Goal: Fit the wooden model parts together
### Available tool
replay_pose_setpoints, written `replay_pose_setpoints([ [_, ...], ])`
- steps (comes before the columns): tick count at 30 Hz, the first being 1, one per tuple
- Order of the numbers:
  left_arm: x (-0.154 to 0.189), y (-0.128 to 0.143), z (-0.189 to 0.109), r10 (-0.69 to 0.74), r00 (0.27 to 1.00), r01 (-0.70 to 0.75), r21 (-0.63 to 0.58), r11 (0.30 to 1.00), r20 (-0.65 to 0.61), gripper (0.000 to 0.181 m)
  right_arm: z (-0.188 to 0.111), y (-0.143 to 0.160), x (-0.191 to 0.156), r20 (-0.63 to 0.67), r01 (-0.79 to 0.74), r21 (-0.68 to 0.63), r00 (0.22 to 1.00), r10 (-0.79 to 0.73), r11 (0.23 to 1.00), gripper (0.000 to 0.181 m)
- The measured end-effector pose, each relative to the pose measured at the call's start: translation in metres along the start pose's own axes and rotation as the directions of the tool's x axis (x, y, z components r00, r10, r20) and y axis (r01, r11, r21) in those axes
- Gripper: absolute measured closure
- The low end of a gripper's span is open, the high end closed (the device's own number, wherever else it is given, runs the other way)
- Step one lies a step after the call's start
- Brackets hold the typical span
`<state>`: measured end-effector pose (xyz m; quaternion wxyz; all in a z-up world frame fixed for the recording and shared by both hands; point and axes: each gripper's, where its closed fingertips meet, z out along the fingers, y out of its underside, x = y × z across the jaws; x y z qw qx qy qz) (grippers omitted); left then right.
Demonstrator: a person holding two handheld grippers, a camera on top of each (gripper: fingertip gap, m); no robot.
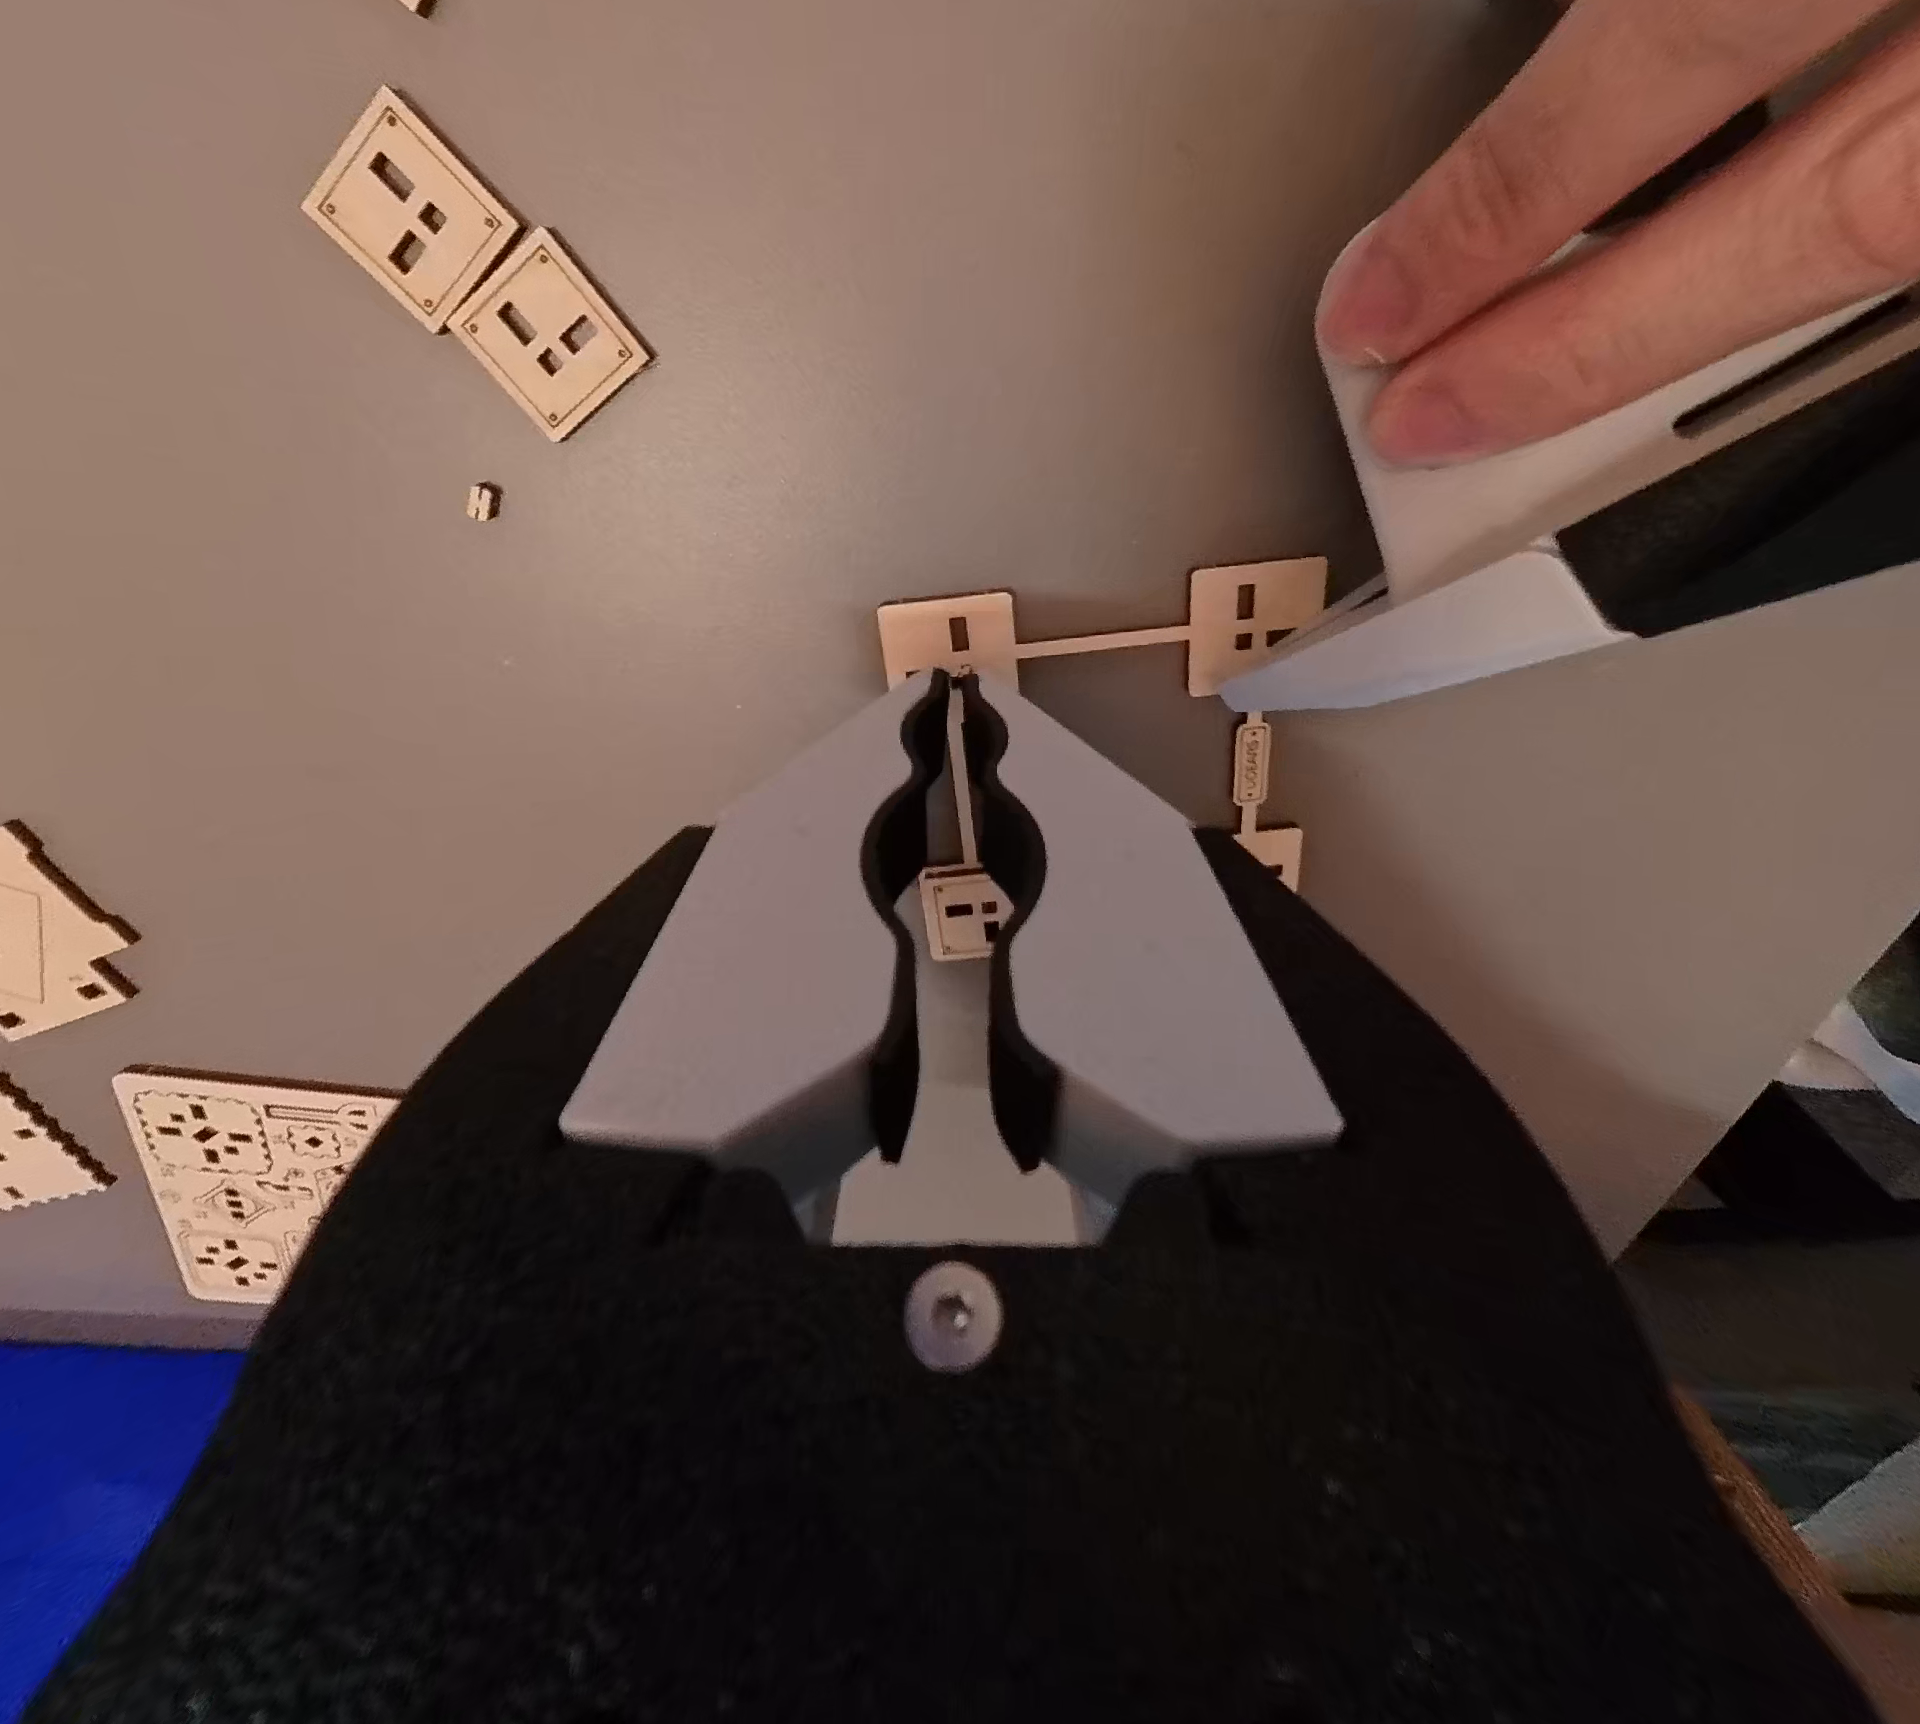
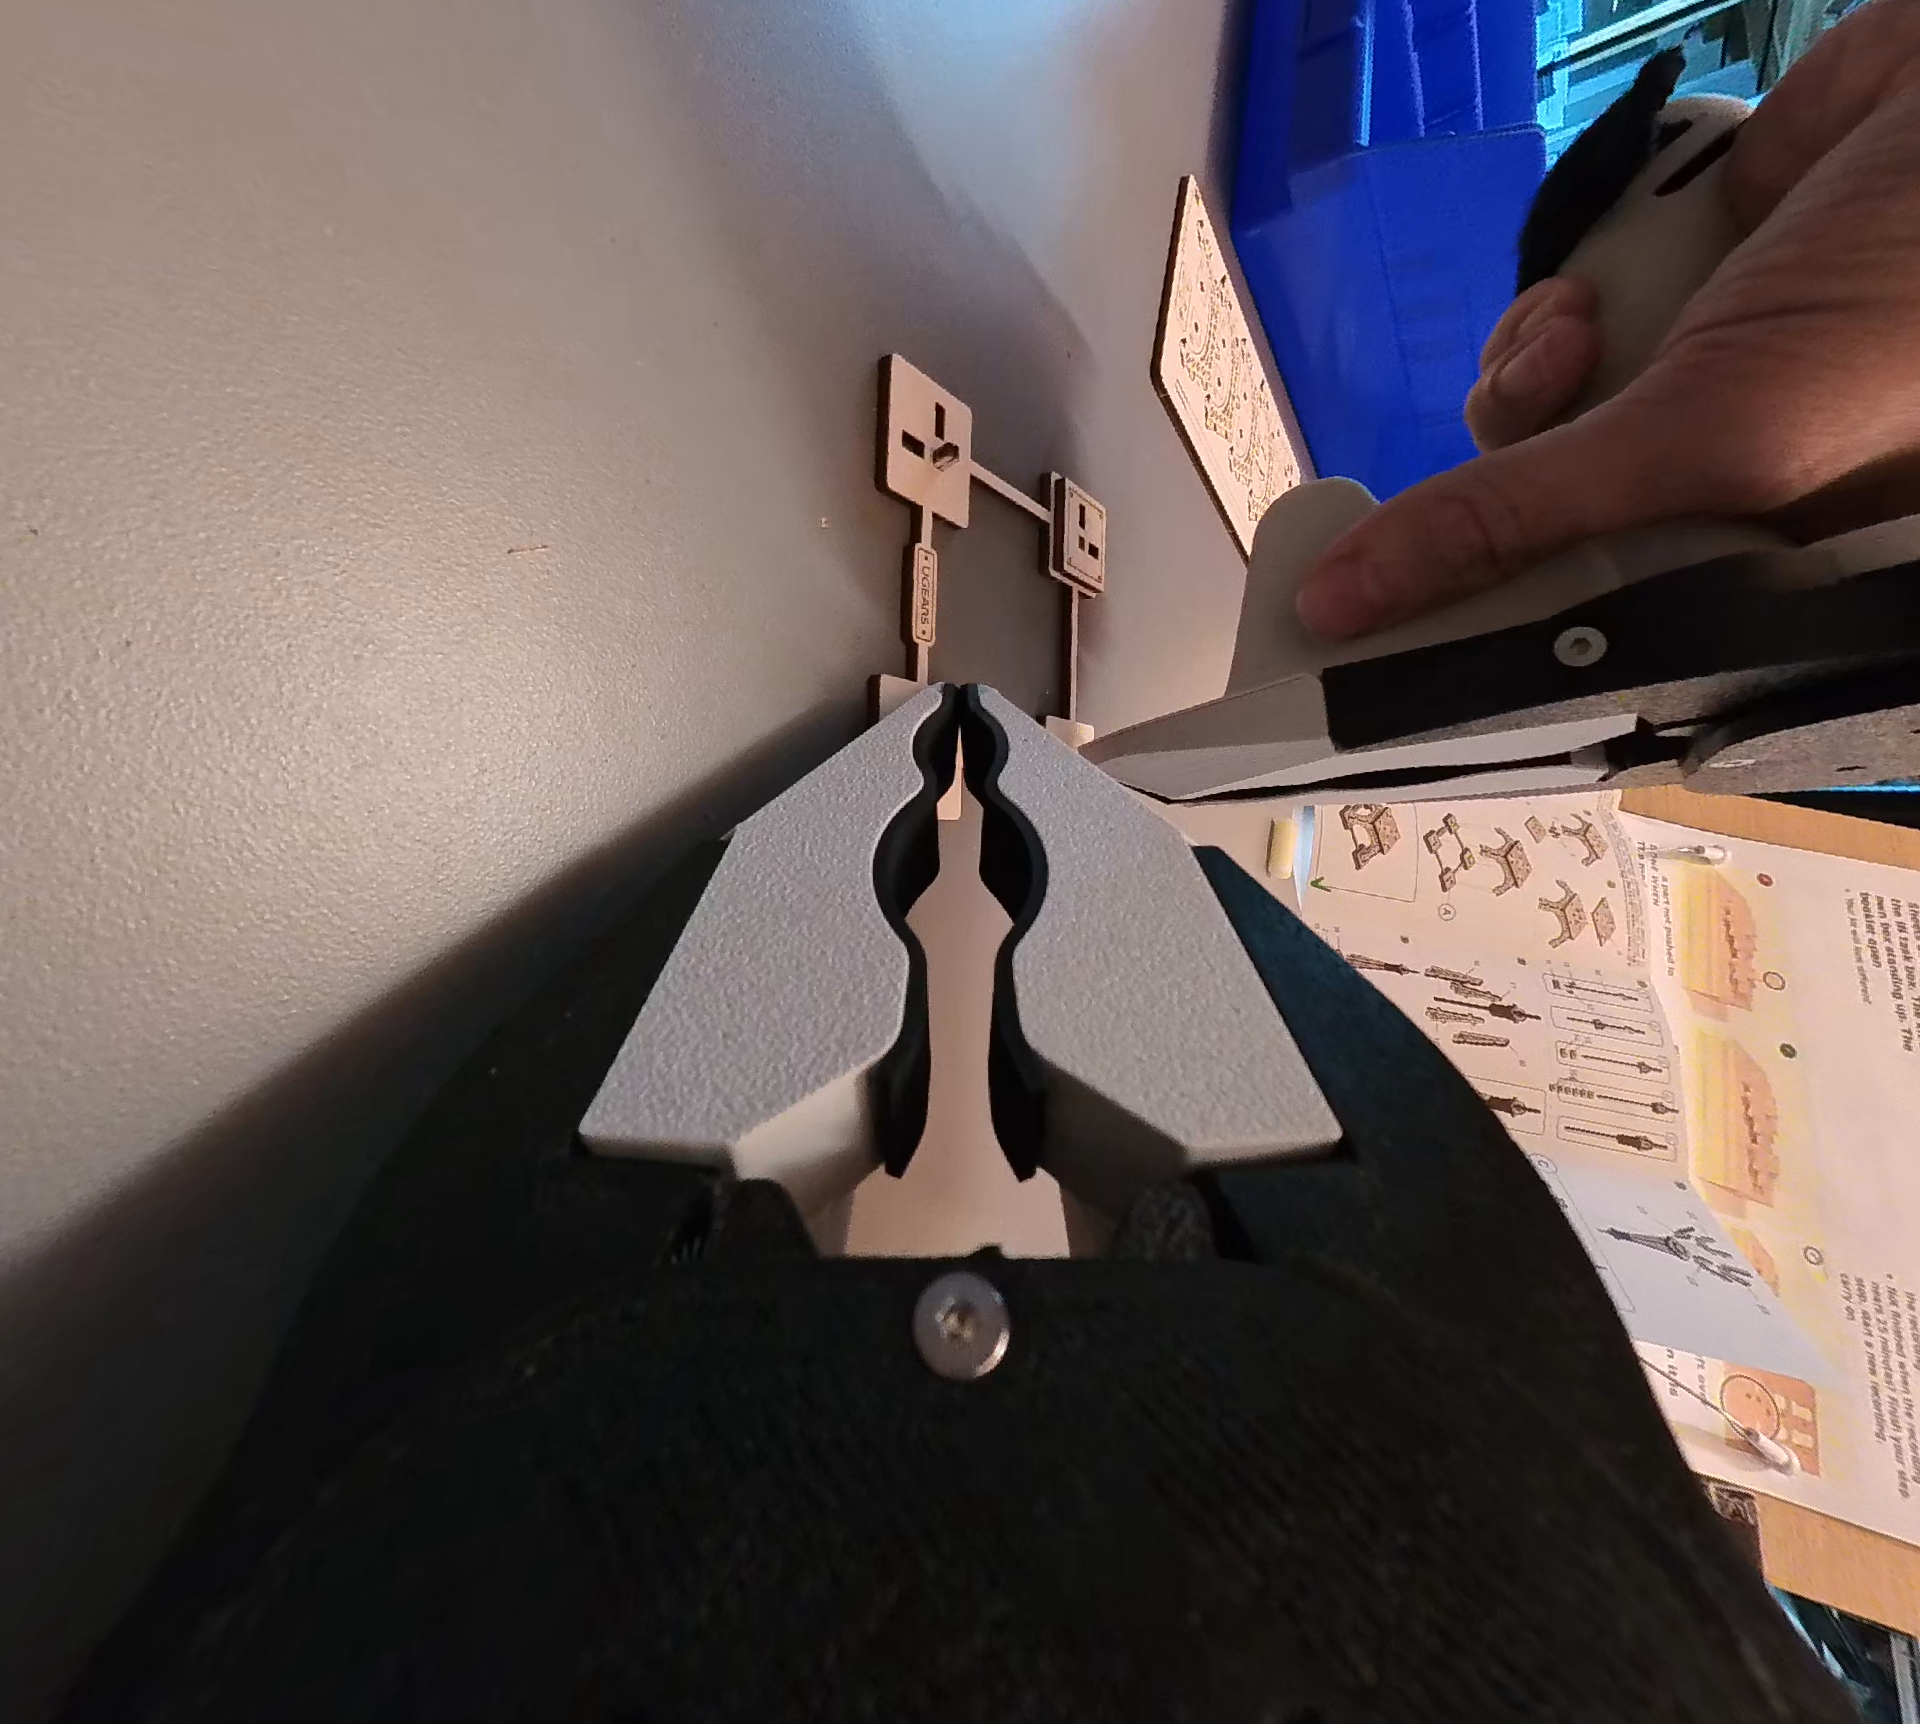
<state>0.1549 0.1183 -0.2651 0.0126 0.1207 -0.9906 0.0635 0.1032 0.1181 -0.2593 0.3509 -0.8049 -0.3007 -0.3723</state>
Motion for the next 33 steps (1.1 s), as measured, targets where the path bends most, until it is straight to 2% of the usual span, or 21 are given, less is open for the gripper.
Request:
replay_pose_setpoints([
  [1, 0.0, 0.0003, -0.0002, 0.001, 1.0, -0.001, 0.0, 1.0, 0.001, 0.18, 0.0, 0.0, 0.0, 0.0, 0.0, 0.0, 1.0, 0.0, 1.0, 0.181],
  [10, 0.0005, 0.0012, 0.002, 0.019, 1.0, -0.019, 0.0, 1.0, 0.011, 0.181, -0.0001, -0.0001, -0.0003, 0.002, -0.003, 0.001, 1.0, 0.003, 1.0, 0.181],
  [12, 0.0002, 0.0009, 0.001, 0.015, 1.0, -0.015, 0.002, 1.0, 0.008, 0.176, -0.0002, -0.0001, -0.0003, 0.001, -0.002, 0.001, 1.0, 0.002, 1.0, 0.181],
  [25, 0.0004, -0.0024, 0.0009, 0.025, 1.0, -0.025, 0.014, 1.0, 0.013, 0.181, -0.0003, -0.0005, -0.001, 0.002, -0.004, 0.003, 1.0, 0.004, 1.0, 0.181],
  [28, -0.0001, -0.0033, 0.0009, 0.025, 0.998, -0.026, 0.017, 1.0, 0.054, 0.181, -0.0003, -0.0005, -0.0011, 0.002, -0.007, 0.002, 1.0, 0.007, 1.0, 0.181],
  [33, -0.0009, -0.0048, 0.0008, 0.026, 0.981, -0.033, 0.032, 0.999, 0.192, 0.181, -0.0002, -0.0005, -0.0012, 0.002, -0.013, 0.001, 1.0, 0.013, 1.0, 0.181],
])
